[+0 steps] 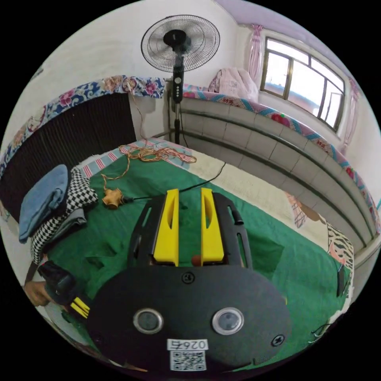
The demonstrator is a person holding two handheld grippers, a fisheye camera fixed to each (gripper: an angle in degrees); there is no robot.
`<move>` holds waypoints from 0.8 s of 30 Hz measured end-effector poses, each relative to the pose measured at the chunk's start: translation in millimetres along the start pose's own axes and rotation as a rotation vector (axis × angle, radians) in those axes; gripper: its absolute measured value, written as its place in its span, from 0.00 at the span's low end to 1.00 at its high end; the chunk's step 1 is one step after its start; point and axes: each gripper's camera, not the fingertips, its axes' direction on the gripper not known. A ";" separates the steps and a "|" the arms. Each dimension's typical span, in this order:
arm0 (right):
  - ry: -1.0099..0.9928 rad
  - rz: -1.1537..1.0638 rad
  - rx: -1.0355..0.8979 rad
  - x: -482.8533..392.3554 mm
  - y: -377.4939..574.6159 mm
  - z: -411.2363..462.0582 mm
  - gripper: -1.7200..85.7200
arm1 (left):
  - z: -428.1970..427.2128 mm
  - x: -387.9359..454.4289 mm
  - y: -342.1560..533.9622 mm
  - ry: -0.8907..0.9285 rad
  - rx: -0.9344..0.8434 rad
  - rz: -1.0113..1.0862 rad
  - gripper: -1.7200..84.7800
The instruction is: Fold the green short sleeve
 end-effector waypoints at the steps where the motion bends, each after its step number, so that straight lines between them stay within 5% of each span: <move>1: -0.006 0.009 0.008 1.5 4.1 -5.3 0.07 | -1.4 4.8 3.3 -0.029 -0.033 0.019 0.01; 7: 0.097 -0.065 -0.194 1.1 67.9 26.2 0.01 | 4.6 16.6 18.1 -0.011 -0.147 0.128 0.01; 9: 0.100 -0.122 -0.561 7.3 95.8 94.0 0.01 | 5.7 10.0 21.1 0.037 -0.151 0.112 0.01; 13: -0.022 0.013 -0.352 34.6 92.3 46.4 0.01 | -6.4 8.1 40.6 0.062 -0.153 0.128 0.01; 17: -0.125 -0.025 -0.116 41.6 127.0 -57.3 0.01 | -48.7 24.7 74.9 -0.024 0.035 0.109 0.01; 20: -0.182 -0.068 -0.139 32.4 188.3 -108.4 0.01 | -66.5 55.1 92.0 0.023 0.187 0.219 0.01; 24: -0.264 0.000 -0.183 25.3 291.9 -153.9 0.01 | -40.6 95.5 97.9 0.023 0.104 0.348 0.01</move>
